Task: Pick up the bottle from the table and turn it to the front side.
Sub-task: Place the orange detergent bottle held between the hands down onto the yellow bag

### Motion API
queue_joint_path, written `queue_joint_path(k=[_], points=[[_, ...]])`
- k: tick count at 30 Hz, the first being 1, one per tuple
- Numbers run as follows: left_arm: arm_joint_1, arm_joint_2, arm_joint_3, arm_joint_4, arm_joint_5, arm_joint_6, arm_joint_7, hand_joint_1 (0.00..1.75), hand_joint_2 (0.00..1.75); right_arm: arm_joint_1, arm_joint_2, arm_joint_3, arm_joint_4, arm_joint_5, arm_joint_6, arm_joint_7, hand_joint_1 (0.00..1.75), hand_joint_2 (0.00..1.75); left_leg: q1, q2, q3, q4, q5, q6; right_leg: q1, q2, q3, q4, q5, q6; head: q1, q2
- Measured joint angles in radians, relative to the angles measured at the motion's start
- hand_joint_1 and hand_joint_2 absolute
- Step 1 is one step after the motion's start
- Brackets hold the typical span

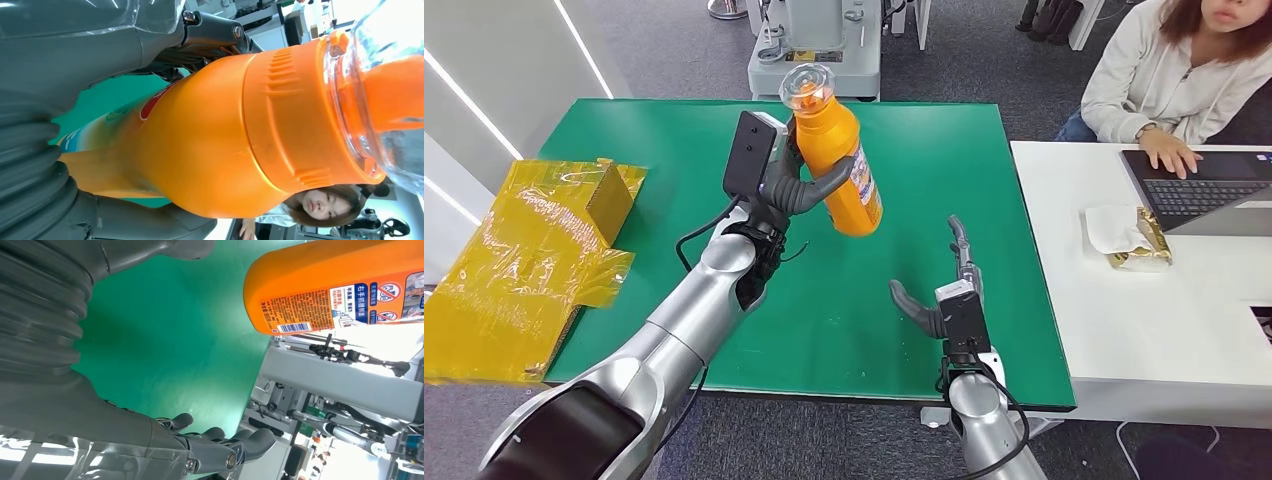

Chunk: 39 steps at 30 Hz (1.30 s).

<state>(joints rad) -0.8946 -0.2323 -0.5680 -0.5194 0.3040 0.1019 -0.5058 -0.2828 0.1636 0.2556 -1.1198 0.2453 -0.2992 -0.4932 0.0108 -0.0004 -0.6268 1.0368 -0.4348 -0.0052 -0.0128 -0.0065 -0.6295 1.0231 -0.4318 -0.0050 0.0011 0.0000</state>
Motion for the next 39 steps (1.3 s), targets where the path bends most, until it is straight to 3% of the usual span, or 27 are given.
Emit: queue_joint_path(k=[39], points=[[0.001, 0.002, 0.001, -0.006, -0.007, 0.006, 0.005, 1.75, 1.75, 0.003, -0.002, 0.0, -0.001, 0.0, 0.0, -0.001, 0.0, 1.75, 0.0, 0.0, 0.0, 0.0, 0.0, 0.0, 0.0, 0.0, 0.0, 0.0, 0.0, 0.0, 0.0, 0.0]])
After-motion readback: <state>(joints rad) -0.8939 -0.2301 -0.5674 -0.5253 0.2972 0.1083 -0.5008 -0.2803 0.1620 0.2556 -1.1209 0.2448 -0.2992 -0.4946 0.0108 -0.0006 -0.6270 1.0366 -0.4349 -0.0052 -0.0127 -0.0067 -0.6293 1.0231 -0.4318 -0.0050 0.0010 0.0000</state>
